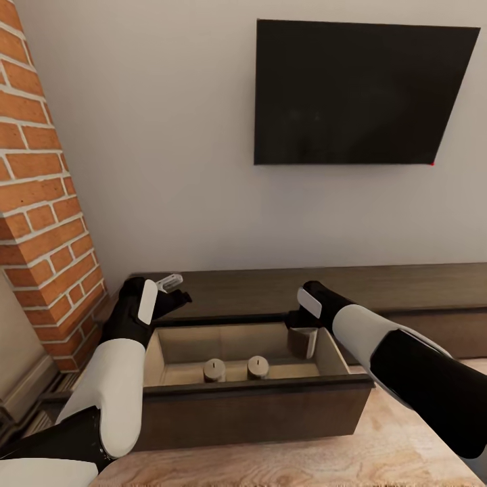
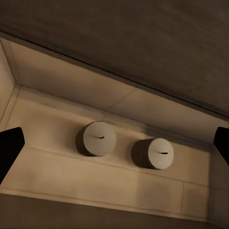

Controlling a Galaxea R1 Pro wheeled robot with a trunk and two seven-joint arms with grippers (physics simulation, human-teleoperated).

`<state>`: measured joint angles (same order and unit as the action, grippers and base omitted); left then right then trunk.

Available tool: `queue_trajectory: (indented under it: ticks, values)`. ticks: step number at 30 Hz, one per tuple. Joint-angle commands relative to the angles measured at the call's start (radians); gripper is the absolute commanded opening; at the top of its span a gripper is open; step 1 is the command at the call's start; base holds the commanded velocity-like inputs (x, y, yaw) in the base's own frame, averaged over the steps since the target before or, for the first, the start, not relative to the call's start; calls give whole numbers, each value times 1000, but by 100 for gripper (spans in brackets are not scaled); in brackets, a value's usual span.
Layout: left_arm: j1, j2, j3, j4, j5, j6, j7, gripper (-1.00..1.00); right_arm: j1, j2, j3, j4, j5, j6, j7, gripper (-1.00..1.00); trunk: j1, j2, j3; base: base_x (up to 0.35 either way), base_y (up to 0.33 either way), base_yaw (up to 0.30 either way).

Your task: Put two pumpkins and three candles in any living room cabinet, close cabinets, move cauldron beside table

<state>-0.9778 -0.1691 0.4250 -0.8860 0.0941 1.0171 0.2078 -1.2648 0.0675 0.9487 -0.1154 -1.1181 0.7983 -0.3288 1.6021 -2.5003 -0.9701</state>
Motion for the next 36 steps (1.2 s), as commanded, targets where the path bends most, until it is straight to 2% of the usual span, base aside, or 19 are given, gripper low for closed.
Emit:
queue_trajectory:
  ticks: [1,12,19,25,26,36]
  values:
    - [-1,-1,3,-1,10,3,8,100,-1,0,5,-1,-9,2,-9,-100,0,-1,-5,2,0,0]
    - [-1,-1,4,-1,10,3,8,100,1,1,5,0,-11,0,-9,-100,5,-3,-48,0,0,0]
    - [-1,-1,5,-1,10,3,8,100,2,3,6,1,-11,-38,-9,-100,8,-5,-75,0,0,0]
    - [-1,-1,5,-1,11,3,8,100,4,2,5,0,-11,-52,-7,-100,8,-5,-75,0,0,0]
    - [-1,-1,5,0,12,4,8,100,4,1,5,0,-11,-53,-7,100,8,-5,-75,0,0,0]
    - [-1,0,7,14,11,3,8,100,4,-4,5,-1,-11,-53,-5,100,8,-5,-75,0,0,0]
